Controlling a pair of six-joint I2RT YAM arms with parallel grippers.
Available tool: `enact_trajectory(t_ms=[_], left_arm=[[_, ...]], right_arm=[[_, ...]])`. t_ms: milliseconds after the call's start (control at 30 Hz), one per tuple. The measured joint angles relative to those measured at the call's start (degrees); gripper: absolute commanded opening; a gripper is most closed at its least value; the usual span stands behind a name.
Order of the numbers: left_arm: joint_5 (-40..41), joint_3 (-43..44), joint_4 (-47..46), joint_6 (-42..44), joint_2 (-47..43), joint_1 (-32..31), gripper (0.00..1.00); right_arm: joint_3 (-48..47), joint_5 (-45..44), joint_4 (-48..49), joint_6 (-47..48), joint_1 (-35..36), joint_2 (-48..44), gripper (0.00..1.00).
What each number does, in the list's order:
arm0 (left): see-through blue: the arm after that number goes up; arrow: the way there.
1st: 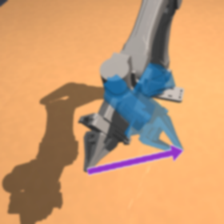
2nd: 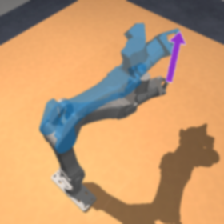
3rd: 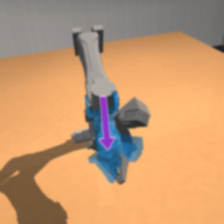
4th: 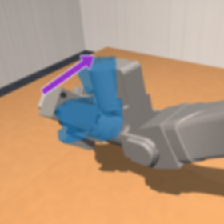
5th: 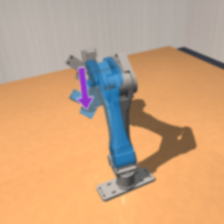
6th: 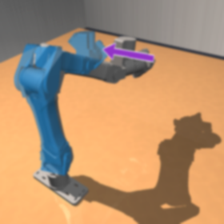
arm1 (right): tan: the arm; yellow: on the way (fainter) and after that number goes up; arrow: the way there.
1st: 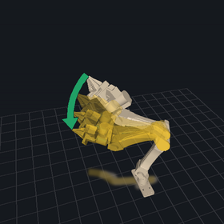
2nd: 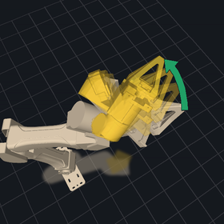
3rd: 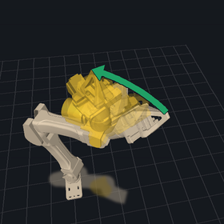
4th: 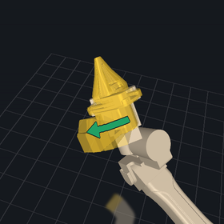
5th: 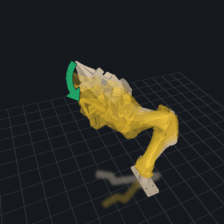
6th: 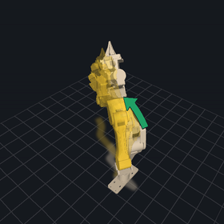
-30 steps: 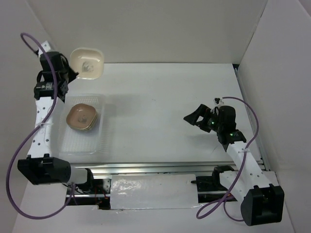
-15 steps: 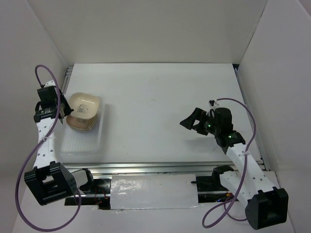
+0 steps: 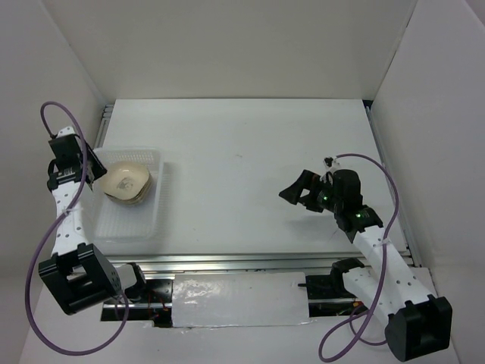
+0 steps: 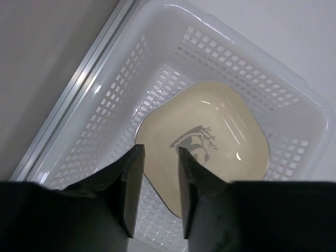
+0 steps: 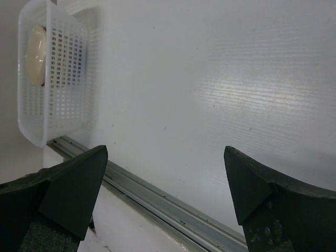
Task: Place the plates into the plastic bin on the countertop
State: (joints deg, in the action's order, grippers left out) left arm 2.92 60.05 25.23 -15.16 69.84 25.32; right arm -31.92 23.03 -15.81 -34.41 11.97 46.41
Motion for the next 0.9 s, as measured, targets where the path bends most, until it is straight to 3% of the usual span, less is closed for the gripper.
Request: enact_trajectory(t_ms=[33,67,267,467,667,900], left_arm=[[0.31,0.09,0.0,-0.04,-0.09,0.0,0.56],[0.7,0.11,0.02,-0.31,-0.26,0.0,0.99],[1.22,2.67,3.52,-1.84,-4.55,-0.33,0.99],[-6.23,10.21,7.65,-3.23,-19.08,-5.31,0.99],[-12.79,11.61,12.57,-3.43,-35.06,-8.17,0.99],[-10.36,4.17,20.59,-9.14,-51.41,-11.06,0.99]], right_arm=[[-0.02,-0.07,0.0,-0.02,0.07,0.04,1.0],[-0.02,-0.13,0.0,-0.02,0.17,0.13,1.0],[-2.34,-1.46,-1.46,0.0,0.96,0.7,1.0],[-13.33,-11.96,-12.39,1.75,4.44,-2.01,1.0],[-29.05,-24.76,-25.99,2.99,10.23,-12.0,1.0],[-39.32,-30.1,-38.75,5.31,11.23,-27.98,1.0]])
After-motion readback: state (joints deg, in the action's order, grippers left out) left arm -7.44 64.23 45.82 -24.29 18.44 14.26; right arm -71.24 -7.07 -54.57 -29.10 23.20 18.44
